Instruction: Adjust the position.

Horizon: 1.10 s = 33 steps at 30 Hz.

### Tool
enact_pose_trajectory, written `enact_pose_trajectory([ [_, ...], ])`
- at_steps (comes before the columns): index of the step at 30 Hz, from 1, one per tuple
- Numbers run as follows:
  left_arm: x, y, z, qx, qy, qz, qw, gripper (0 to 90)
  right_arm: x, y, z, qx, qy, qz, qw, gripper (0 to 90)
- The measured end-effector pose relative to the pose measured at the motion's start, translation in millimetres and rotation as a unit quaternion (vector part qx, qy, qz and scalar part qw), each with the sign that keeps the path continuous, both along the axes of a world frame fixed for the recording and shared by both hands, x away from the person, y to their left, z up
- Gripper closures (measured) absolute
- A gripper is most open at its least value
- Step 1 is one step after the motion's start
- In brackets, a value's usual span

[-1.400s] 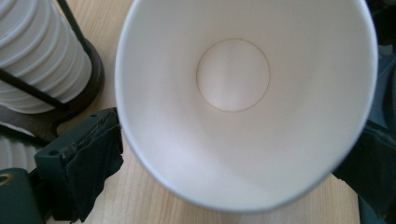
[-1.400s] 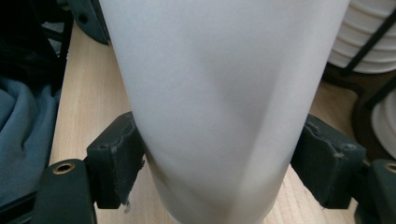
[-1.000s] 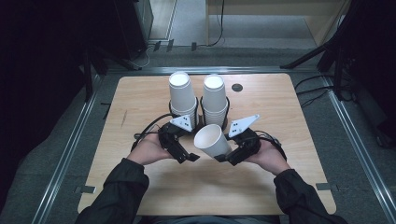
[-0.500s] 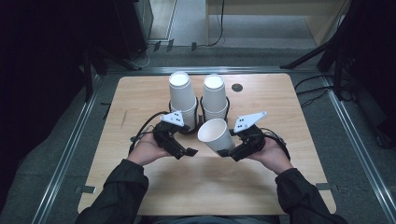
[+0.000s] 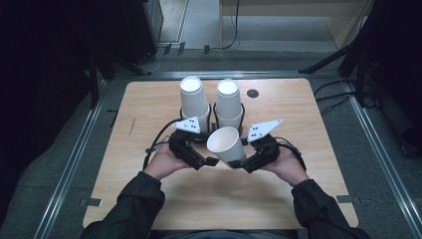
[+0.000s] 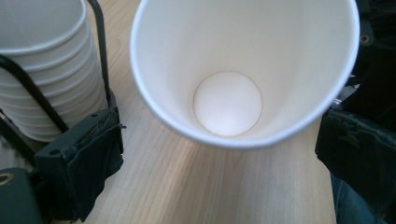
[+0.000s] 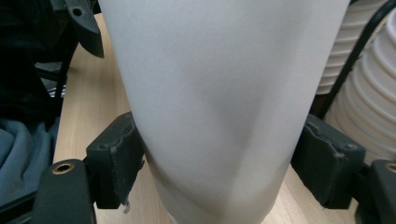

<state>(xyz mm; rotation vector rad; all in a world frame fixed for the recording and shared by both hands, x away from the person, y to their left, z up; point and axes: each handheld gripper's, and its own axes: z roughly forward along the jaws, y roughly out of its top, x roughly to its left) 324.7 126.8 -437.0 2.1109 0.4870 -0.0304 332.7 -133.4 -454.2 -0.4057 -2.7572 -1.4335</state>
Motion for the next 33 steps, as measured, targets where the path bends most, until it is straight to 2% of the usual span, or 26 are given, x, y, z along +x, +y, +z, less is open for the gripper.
enact_pose_trajectory([
  [3, -0.6, -3.3, 1.4, -0.011, 0.004, -0.004, 0.9999, 1.2, -1.8, 4.0, -0.8, 0.000, -0.001, 0.006, 1.0000, 22.4],
  [4, -2.4, -5.6, 3.8, -0.014, -0.005, -0.001, 0.9999, 1.2, -4.3, 7.6, -0.3, 0.003, -0.003, 0.011, 0.9999, 22.4],
  [7, -3.4, -7.1, 5.7, -0.023, -0.007, 0.002, 0.9997, 1.3, -5.9, 11.3, -0.3, 0.008, 0.000, 0.019, 0.9998, 22.4],
  [10, -3.4, -9.2, 5.6, -0.040, 0.003, 0.002, 0.9992, 1.4, -7.8, 18.3, -2.4, 0.013, 0.007, 0.029, 0.9995, 22.4],
  [12, -4.3, -9.6, 5.8, -0.039, 0.000, 0.006, 0.9992, 6.3, -7.8, 19.7, -3.0, 0.013, 0.009, 0.029, 0.9995, 22.4],
  [13, -6.0, -9.2, 6.6, -0.043, -0.009, 0.011, 0.9990, 6.3, -7.4, 20.7, -3.7, 0.008, 0.010, 0.026, 0.9996, 22.5],
  [14, -8.4, -10.2, 8.1, -0.040, -0.016, 0.018, 0.9989, 9.9, -5.8, 20.4, -5.3, 0.014, 0.017, 0.027, 0.9994, 22.8],
  [15, -8.4, -10.2, 8.1, -0.040, -0.016, 0.018, 0.9989, 11.3, -5.8, 20.4, -5.3, 0.014, 0.017, 0.027, 0.9994, 22.8],
  [16, -10.6, -11.2, 9.1, -0.037, -0.025, 0.019, 0.9988, 12.6, -5.9, 20.1, -4.9, 0.012, 0.012, 0.027, 0.9995, 23.1],
  [19, -11.1, -10.9, 9.8, -0.034, -0.026, 0.018, 0.9989, 15.5, -6.8, 19.4, -4.4, 0.007, 0.009, 0.028, 0.9996, 23.1],
  [20, -10.5, -10.5, 9.7, -0.033, -0.022, 0.018, 0.9990, 15.5, -6.5, 19.3, -4.4, 0.008, 0.009, 0.028, 0.9995, 23.1],
  [21, -9.1, -9.2, 10.0, -0.031, -0.009, 0.019, 0.9993, 16.6, -6.1, 18.7, -4.2, 0.006, 0.011, 0.028, 0.9995, 22.8],
  [23, -8.9, -8.4, 10.0, -0.034, -0.006, 0.021, 0.9992, 18.1, -5.9, 18.3, -4.2, 0.006, 0.018, 0.027, 0.9995, 22.6],
  [25, -8.9, -6.8, 11.3, -0.027, -0.009, 0.021, 0.9994, 18.4, -5.6, 18.1, -3.7, 0.007, 0.023, 0.023, 0.9995, 21.5],
  [28, -8.8, -2.4, 13.6, -0.029, -0.016, 0.025, 0.9991, 19.1, -6.5, 17.4, -2.6, 0.004, 0.025, 0.021, 0.9995, 15.7],
  [33, -7.6, 4.6, 15.5, -0.013, -0.025, 0.035, 0.9990, 19.4, -6.4, 13.4, -2.8, -0.016, 0.017, 0.003, 0.9997, 15.0],
])
